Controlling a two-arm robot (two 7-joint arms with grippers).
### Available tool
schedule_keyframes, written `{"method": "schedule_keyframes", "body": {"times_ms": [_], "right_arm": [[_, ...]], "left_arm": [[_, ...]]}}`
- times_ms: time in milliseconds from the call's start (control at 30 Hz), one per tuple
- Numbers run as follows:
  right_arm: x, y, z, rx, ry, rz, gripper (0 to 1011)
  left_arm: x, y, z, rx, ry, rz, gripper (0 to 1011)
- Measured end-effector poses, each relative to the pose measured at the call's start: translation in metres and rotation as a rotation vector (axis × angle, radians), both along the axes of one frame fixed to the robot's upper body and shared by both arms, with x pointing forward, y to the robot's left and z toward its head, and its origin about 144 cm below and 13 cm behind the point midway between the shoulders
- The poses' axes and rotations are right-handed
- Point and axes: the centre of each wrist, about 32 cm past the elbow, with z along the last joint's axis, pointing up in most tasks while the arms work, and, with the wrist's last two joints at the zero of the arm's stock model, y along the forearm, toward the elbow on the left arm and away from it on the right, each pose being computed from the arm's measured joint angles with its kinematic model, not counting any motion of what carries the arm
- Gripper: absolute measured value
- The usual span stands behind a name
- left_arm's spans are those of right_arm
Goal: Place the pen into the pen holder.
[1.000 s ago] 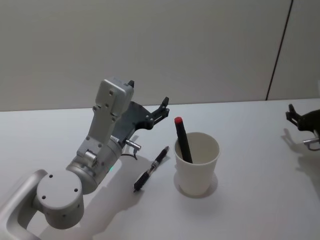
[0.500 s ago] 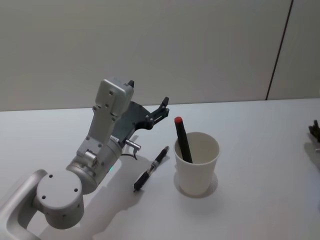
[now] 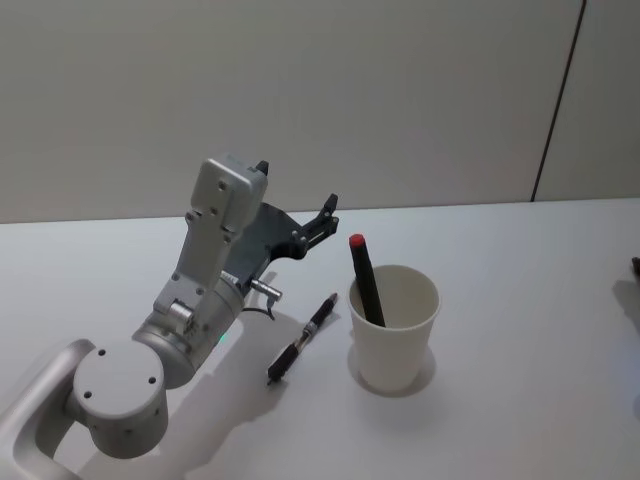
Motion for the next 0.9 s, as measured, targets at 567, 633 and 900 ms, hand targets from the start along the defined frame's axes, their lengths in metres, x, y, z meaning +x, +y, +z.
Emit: {"method": "schedule_keyframes", "body": {"times_ms": [567,633,900], "right_arm": [[0.000,0.000,0.000,0.004,-0.003,0.005,1001],[-0.002,0.001,0.001,0.012,-0.006,0.014,1001],[-0.013,0.005,0.004,0.084,-0.041,0.096,1001]], "left_arm": [[0.000,0.000,0.000,0.000,0.000,0.000,1001],[0.000,0.000,0.000,0.000,0.000,0.000,1001],[0.000,0.000,0.000,0.000,0.000,0.000,1001]]}}
